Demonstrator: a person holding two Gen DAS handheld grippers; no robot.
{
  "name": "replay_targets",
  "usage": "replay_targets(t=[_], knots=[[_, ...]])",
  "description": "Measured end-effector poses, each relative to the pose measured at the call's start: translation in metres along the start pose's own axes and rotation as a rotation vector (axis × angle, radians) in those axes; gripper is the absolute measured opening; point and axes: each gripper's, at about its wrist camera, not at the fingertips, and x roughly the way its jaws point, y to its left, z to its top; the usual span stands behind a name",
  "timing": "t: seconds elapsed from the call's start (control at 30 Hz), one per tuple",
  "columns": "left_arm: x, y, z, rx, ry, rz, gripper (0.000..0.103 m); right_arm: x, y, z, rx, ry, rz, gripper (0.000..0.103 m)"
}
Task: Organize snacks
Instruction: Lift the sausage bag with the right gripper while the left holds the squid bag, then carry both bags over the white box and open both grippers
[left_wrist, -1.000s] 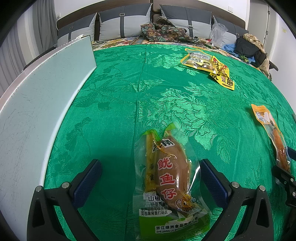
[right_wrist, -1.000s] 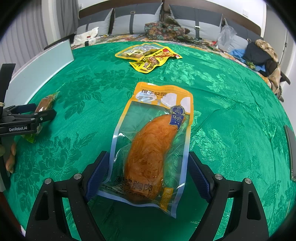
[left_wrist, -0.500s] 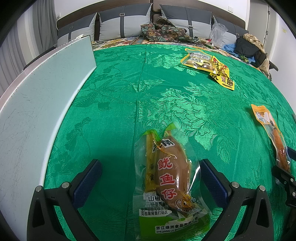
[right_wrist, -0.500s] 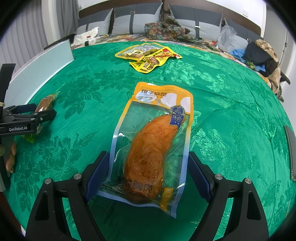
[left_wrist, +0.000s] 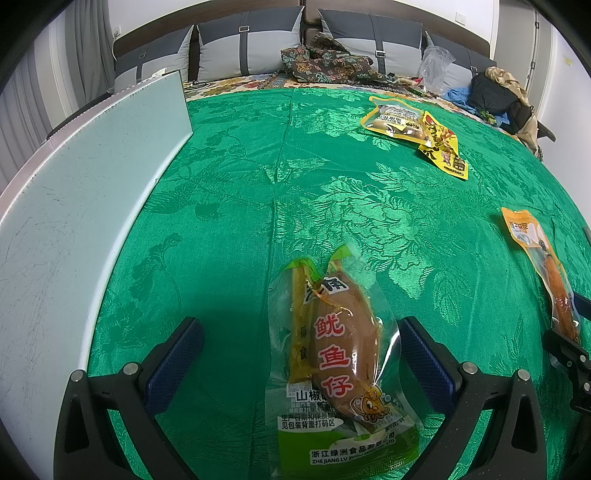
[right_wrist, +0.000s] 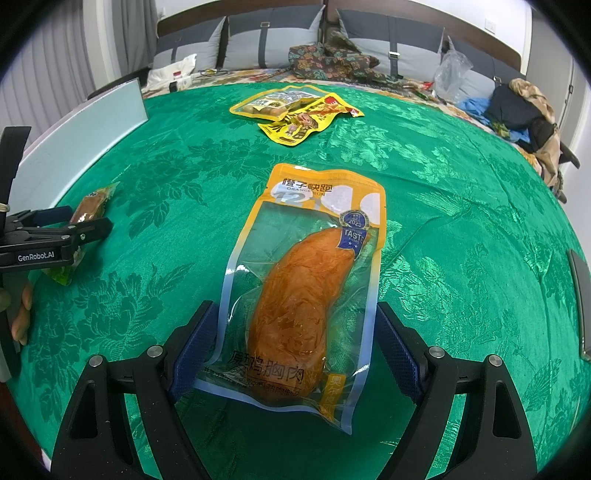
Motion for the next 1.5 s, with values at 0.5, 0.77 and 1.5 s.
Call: replay_targets(t=[0.5,0.77,1.5], knots=[[0.0,-0.001,0.002,0.004,0.029,-0.004,0.103,0.0,0.0,0.0,0.002,-0.001,0.003,0.087],[-0.021,0.006,0.0,-0.029,0.09,-0.118,0.055,-0.026,-0.028,0.005,0.262,0.014,0.171,0.066],[-0.096,0.053,-0.062,-0.235,0.026,-0.307,0.053,-0.048,-0.085,-0.043,1.027,-0.1,0.682,0.054]])
